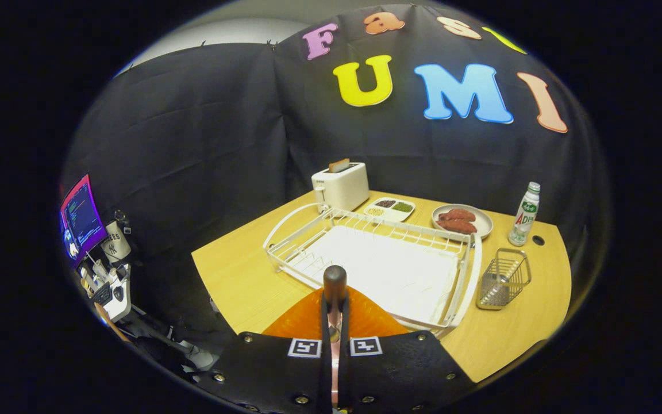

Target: Take the plate from the dish rack, then take the spoon from the basket and place it into the plate.

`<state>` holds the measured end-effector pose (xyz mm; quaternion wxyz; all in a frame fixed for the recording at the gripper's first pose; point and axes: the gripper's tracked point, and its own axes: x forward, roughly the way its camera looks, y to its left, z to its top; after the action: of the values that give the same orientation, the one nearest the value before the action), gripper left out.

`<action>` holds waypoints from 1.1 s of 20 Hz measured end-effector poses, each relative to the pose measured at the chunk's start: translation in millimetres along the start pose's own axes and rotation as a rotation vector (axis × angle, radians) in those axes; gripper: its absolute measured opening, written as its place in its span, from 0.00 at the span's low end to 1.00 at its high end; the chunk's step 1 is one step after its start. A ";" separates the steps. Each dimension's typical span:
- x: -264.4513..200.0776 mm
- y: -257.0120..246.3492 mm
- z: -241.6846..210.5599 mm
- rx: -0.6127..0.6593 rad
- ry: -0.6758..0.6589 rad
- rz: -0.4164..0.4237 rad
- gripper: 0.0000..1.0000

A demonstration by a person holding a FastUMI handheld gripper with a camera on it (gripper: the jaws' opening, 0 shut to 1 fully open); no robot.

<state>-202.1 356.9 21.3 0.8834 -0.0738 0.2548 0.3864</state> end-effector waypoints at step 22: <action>-13.5 25.3 1.5 -0.026 -0.097 0.006 0.15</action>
<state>-227.5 366.2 31.1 0.8925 -0.0658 0.2068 0.3953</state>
